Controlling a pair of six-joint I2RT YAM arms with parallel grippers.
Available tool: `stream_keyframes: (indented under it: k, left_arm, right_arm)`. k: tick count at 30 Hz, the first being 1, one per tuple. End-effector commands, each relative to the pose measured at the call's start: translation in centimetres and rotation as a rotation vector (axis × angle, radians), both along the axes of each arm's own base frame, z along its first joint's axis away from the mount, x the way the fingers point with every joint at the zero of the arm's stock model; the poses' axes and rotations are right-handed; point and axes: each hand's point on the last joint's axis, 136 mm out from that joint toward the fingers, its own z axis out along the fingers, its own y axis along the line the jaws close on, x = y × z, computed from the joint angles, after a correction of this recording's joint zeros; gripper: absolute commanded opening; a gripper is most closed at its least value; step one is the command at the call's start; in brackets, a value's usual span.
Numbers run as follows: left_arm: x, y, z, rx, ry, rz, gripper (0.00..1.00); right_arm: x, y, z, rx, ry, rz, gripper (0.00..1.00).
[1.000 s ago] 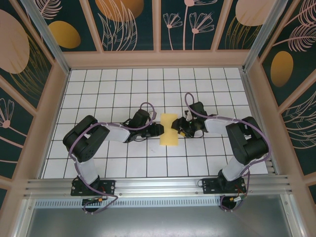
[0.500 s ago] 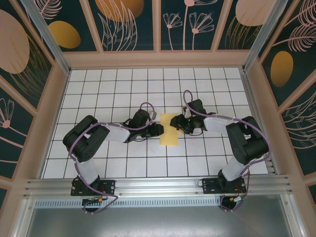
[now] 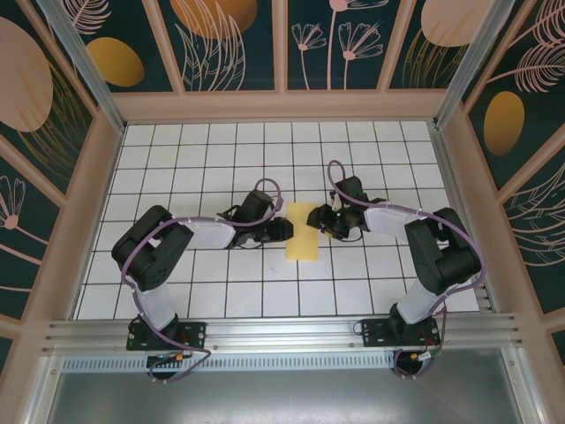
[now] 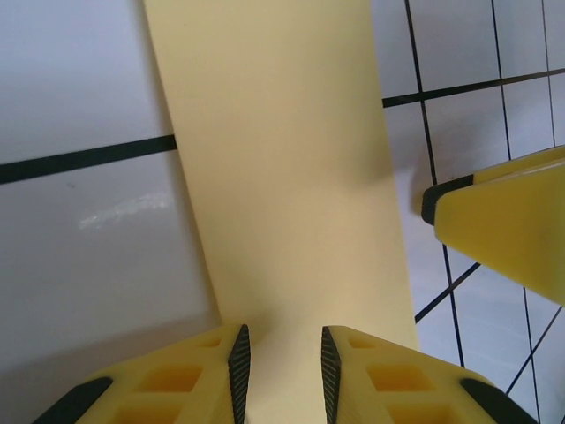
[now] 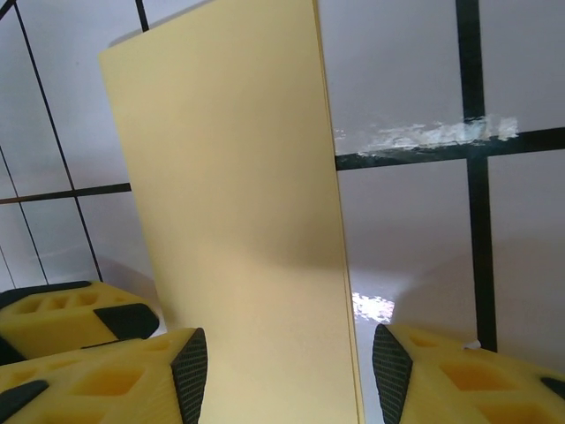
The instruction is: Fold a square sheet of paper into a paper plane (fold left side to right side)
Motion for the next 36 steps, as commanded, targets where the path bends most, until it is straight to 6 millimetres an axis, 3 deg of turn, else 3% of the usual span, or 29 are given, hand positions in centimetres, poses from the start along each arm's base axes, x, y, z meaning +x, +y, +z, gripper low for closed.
stream_keyframes:
  k: [1, 6, 9, 19, 23, 24, 36]
  left_arm:
    - [-0.2, 0.2, 0.5, 0.023, -0.014, -0.029, 0.31]
    - [0.2, -0.2, 2.6, -0.013, -0.058, -0.028, 0.31]
    - [0.2, -0.6, 2.7, -0.017, -0.055, -0.047, 0.31]
    - [0.1, -0.7, -0.2, 0.05, -0.007, -0.07, 0.31]
    - [-0.6, -0.1, -2.4, 0.163, 0.005, -0.096, 0.31]
    - [0.1, -0.6, -1.9, 0.163, -0.013, -0.093, 0.31]
    - [-1.4, 0.6, -3.1, 0.168, 0.022, -0.063, 0.3]
  right_arm:
    - [0.3, -0.4, 0.6, -0.01, -0.018, -0.009, 0.56]
    - [0.1, -0.7, 0.5, -0.007, -0.017, -0.016, 0.56]
    - [0.1, -0.8, 0.4, -0.006, -0.015, -0.017, 0.56]
    - [0.0, -0.9, 0.6, -0.009, -0.016, -0.017, 0.56]
    - [0.0, -0.9, 0.6, -0.009, -0.015, -0.017, 0.56]
    - [0.0, -0.9, 0.7, -0.006, -0.015, -0.016, 0.56]
    - [-0.3, 0.3, 0.4, 0.059, 0.014, 0.01, 0.56]
